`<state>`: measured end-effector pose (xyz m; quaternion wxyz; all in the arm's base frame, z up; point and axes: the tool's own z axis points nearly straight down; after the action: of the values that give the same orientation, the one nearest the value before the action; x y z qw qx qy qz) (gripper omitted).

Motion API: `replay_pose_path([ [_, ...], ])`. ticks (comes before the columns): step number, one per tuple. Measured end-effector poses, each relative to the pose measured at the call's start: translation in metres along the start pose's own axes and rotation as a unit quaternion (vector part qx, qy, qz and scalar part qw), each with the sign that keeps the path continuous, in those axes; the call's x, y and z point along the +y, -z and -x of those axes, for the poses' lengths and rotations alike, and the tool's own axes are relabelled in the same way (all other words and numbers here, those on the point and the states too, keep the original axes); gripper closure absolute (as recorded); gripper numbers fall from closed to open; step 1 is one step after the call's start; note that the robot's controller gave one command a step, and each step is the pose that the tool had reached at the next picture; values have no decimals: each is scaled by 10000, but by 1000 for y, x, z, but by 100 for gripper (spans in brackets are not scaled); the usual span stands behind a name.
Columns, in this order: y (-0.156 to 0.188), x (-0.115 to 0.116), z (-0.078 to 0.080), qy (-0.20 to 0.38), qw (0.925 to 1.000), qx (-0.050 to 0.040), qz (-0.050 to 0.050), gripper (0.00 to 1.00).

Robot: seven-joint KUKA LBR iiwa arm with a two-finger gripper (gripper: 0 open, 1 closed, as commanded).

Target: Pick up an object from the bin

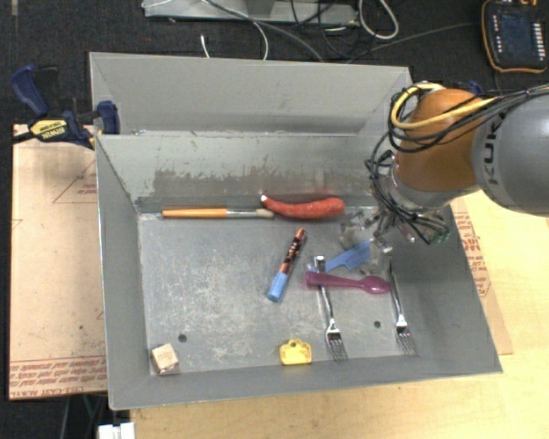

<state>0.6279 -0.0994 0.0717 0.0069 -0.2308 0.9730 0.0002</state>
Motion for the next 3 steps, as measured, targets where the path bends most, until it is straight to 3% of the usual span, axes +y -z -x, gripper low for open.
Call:
replay_pose_path([
  [1, 0, 0, 0, -1, 10000, 0, 0, 100],
  [3, 48, 2, 0, -2, 10000, 7, 15, 100],
])
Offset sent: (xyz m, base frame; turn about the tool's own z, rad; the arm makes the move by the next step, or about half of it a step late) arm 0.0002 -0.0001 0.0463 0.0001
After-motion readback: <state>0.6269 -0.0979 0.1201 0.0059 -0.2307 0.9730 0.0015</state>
